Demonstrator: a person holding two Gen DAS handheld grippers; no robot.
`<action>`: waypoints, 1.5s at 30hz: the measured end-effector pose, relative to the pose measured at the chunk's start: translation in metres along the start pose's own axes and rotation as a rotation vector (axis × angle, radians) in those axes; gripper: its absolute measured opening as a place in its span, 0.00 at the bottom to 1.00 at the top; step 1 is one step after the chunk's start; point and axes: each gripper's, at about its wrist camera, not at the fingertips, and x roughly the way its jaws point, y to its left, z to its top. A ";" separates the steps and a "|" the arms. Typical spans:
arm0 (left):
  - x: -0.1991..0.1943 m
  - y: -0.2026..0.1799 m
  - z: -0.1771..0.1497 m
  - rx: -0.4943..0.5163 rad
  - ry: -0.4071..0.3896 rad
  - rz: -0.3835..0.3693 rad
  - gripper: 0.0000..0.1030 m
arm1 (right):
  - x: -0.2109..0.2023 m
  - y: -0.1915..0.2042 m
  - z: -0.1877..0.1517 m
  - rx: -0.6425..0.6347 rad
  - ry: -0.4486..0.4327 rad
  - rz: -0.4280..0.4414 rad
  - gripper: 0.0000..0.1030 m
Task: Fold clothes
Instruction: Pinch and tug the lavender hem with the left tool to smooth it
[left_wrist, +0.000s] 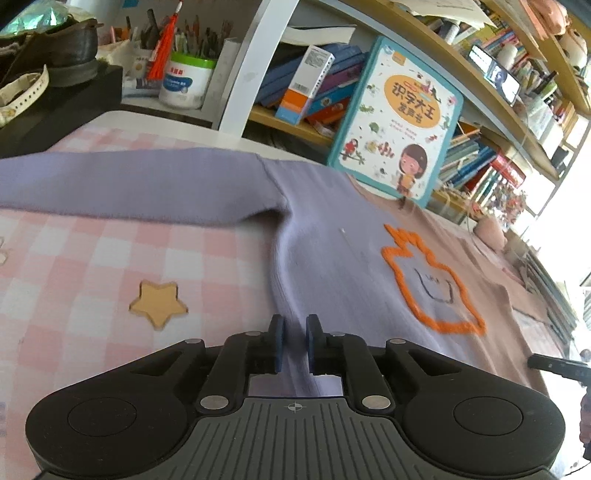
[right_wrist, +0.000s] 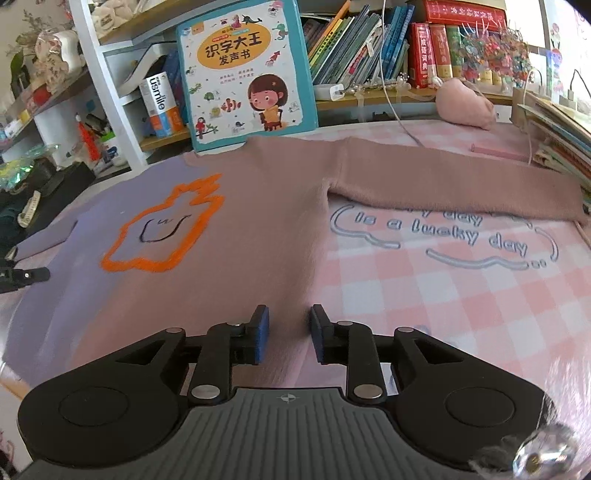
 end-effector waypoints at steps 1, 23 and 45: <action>-0.003 -0.002 -0.003 0.000 0.001 0.002 0.13 | -0.003 0.002 -0.003 -0.001 0.000 0.005 0.26; -0.047 -0.028 -0.062 0.031 -0.101 0.016 0.05 | -0.035 0.028 -0.054 -0.087 -0.119 -0.030 0.14; -0.069 -0.028 -0.080 0.016 -0.077 -0.020 0.05 | -0.049 0.029 -0.067 -0.090 -0.132 -0.055 0.12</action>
